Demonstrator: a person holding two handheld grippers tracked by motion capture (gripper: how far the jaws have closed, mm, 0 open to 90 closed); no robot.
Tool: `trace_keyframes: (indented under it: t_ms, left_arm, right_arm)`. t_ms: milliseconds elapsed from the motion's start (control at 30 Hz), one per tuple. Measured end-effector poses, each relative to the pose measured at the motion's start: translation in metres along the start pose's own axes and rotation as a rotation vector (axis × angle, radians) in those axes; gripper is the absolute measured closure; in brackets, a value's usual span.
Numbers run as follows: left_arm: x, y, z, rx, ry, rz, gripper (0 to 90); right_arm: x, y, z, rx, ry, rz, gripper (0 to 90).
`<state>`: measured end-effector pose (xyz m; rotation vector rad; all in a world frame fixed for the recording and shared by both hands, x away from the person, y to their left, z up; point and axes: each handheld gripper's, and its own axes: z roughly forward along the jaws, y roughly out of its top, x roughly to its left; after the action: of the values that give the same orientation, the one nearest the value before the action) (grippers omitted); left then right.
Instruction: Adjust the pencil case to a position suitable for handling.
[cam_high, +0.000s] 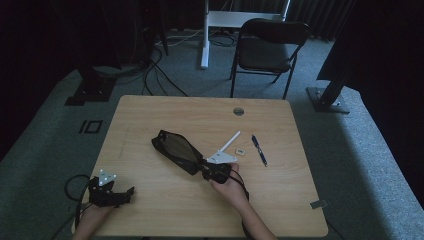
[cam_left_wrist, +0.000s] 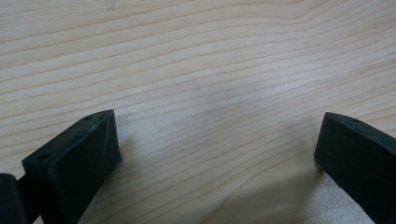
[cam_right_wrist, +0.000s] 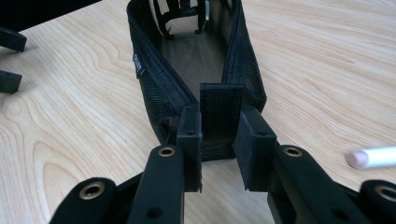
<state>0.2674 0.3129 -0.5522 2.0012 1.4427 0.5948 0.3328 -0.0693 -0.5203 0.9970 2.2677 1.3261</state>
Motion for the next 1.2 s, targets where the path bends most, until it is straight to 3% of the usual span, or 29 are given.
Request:
trace_keyframes:
  t_ms: [233,433,1200]
  left_arm:
    - [0.000,0.000,0.000,0.000,0.000,0.000,0.2]
    - [0.000,0.000,0.000,0.000,0.000,0.000,0.2]
    - [0.000,0.000,0.000,0.000,0.000,0.000,0.2]
  right_arm:
    - [-0.004,-0.009,-0.013,0.006,-0.003,0.002,73.1]
    - [-0.005,-0.012,-0.023,0.023,-0.006,-0.033,73.1]
    - [-0.019,-0.037,-0.069,0.036,-0.025,-0.043,73.0]
